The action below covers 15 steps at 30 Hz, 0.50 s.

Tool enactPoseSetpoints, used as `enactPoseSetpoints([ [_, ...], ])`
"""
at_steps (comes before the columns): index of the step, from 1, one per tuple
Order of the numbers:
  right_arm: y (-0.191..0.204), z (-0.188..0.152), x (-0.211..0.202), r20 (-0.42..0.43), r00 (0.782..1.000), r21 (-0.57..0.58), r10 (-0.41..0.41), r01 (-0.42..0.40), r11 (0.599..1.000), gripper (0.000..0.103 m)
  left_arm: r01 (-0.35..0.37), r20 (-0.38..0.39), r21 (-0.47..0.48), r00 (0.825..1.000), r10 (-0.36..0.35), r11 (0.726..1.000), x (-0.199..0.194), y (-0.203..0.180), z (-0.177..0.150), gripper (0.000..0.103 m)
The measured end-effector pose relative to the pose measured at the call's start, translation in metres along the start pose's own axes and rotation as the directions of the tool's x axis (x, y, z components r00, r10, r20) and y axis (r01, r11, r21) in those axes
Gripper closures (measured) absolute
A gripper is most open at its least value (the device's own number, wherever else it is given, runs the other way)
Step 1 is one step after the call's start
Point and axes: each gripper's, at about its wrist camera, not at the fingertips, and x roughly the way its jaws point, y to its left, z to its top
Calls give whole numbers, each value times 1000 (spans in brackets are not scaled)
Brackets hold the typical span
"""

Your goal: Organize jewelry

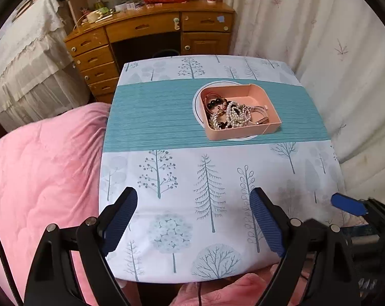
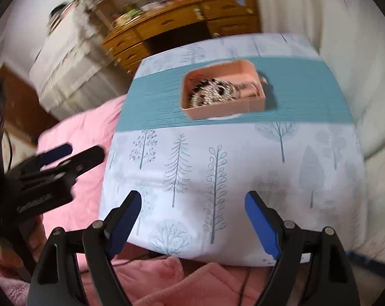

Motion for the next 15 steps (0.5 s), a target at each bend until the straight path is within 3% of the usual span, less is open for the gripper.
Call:
enactPoseSetpoints([
  [3, 8, 2, -19, 26, 1000, -34, -13, 14, 999, 19, -26, 19, -24, 999, 26, 999, -8, -5, 4, 14],
  [5, 4, 1, -32, 32, 999, 0, -7, 7, 1000, 17, -21, 36, -35, 999, 23, 999, -15, -10, 8, 5],
  [7, 0, -2, -45, 57, 998, 28, -29, 27, 999, 10, -2, 51, -40, 999, 4, 999, -20, -15, 10, 5],
  [10, -12, -4, -58, 80, 993, 84, -81, 75, 994, 9, 11, 48, -68, 999, -8, 998, -25, -24, 6, 5],
  [15, -33, -13, -65, 58, 987, 172, -153, 141, 975, 8, -14, 70, 5, 997, 14, 1000, -35, -45, -14, 4],
])
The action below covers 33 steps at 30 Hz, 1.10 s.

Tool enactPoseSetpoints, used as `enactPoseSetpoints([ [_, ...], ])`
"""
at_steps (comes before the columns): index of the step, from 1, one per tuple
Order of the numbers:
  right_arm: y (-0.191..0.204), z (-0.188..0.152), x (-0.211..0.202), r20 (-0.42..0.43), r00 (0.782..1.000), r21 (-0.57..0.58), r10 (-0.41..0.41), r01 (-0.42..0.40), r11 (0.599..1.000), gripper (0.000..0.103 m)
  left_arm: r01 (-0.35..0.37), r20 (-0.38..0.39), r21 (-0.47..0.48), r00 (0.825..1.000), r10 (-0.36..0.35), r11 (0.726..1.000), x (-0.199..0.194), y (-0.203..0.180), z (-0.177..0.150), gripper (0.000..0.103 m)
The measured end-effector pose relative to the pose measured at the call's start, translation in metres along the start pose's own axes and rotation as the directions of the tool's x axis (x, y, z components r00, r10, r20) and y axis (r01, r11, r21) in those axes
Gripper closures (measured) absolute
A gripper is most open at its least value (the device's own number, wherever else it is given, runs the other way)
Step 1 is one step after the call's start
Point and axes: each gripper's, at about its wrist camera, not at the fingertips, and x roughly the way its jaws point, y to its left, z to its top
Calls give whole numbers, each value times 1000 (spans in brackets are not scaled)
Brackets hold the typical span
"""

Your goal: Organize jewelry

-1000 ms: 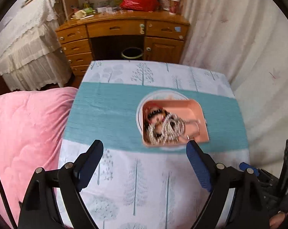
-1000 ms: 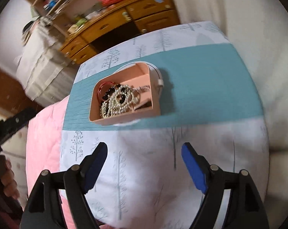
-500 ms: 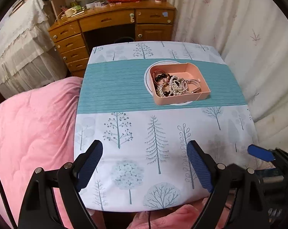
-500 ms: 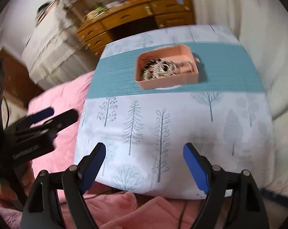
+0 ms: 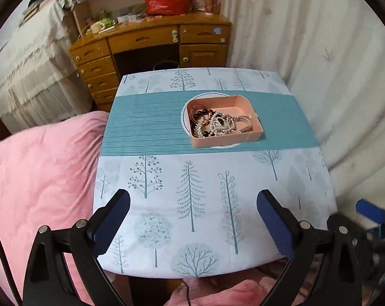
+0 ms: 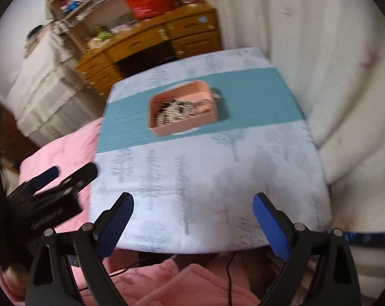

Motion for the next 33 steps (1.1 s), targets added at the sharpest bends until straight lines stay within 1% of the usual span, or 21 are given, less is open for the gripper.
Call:
enactPoseSetpoints([
  [2, -5, -4, -3, 5, 1000, 11, 4, -4, 1000, 7, 4, -3, -5, 1000, -4, 1000, -3, -3, -5, 4],
  [5, -4, -8, -10, 33, 999, -4, 23, -23, 1000, 4, -24, -1, -8, 1000, 24, 1000, -8, -6, -10, 4],
  [8, -2, -8, -16, 58, 998, -42, 22, -19, 999, 1, -43, 20, -44, 999, 44, 998, -18, -4, -14, 1],
  [12, 1, -9, -19, 69, 997, -70, 28, -23, 997, 0, -66, 51, -67, 996, 69, 996, -28, -4, -17, 1],
  [18, -1, -10, -21, 84, 996, -76, 27, -21, 997, 0, -74, 32, -44, 997, 75, 996, -28, -11, -19, 1],
  [26, -2, -6, -25, 118, 993, -74, 24, -15, 997, 0, -98, 54, -12, 994, 99, 995, -30, -20, -15, 1],
  [29, 0, -4, -24, 124, 992, -78, 27, -17, 997, 0, -112, 59, -14, 992, 113, 994, -30, -19, -12, 1],
  [33, 3, -1, -24, 129, 991, -89, 30, -18, 996, 0, -111, 65, -19, 992, 112, 994, -29, -17, -10, 1],
])
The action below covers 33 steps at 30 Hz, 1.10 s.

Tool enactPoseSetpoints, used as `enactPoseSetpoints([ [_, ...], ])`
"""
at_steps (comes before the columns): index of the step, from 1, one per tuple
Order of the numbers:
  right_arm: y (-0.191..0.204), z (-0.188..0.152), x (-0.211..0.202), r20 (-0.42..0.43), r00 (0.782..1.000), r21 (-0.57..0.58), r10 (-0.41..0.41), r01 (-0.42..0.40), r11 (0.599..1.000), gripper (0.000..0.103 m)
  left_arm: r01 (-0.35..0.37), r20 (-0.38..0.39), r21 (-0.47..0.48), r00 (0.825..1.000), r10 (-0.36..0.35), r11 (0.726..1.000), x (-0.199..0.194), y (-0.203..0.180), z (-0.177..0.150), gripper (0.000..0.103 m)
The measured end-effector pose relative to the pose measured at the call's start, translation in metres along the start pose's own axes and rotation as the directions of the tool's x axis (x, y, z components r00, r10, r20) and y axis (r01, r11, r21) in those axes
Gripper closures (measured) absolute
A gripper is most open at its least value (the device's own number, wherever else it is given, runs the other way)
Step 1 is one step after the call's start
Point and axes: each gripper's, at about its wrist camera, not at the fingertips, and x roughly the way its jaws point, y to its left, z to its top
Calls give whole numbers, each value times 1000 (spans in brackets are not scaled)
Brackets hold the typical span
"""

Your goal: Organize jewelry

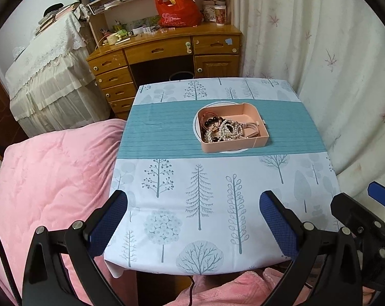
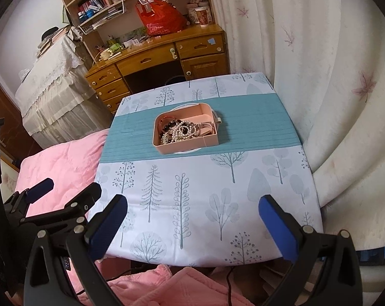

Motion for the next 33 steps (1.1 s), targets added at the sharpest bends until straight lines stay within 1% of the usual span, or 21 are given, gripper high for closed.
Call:
enactPoseSetpoints([
  [7, 1, 3, 1, 5, 1000, -8, -9, 9, 1000, 0, 1, 14, 3, 1000, -1, 1000, 1, -1, 3, 1],
  [20, 6, 13, 7, 3, 1000, -29, -15, 15, 999, 0, -5, 62, -35, 998, 7, 999, 0, 2, 13, 1],
  [33, 7, 16, 8, 2, 1000, -39, -15, 15, 999, 0, 3, 47, -38, 999, -2, 999, 4, 1, 17, 1],
])
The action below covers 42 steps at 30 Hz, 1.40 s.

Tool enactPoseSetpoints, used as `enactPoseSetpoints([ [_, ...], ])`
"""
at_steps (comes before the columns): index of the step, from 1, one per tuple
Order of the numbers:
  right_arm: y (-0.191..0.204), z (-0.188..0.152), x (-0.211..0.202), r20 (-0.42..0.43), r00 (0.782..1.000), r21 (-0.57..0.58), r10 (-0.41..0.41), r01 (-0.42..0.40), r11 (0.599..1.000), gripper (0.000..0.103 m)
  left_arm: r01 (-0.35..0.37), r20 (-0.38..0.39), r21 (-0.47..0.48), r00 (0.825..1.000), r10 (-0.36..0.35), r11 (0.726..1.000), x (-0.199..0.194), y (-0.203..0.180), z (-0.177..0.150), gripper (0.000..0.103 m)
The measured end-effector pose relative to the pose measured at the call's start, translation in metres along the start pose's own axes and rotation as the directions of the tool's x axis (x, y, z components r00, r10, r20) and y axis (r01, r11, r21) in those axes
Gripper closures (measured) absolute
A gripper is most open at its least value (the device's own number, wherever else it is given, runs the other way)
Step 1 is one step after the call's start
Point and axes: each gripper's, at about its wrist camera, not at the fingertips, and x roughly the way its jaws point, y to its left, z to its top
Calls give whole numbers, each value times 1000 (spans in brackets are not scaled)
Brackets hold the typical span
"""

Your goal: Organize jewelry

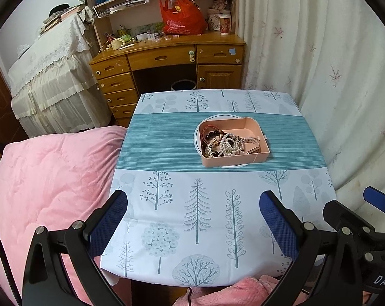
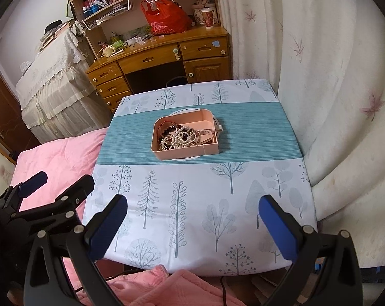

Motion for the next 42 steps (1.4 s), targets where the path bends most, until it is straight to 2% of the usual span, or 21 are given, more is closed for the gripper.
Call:
enactPoseSetpoints([
  [42, -22, 7, 6, -22, 1000, -23, 14, -15, 1000, 0, -25, -20, -22, 1000, 25, 999, 5, -23, 0, 1],
])
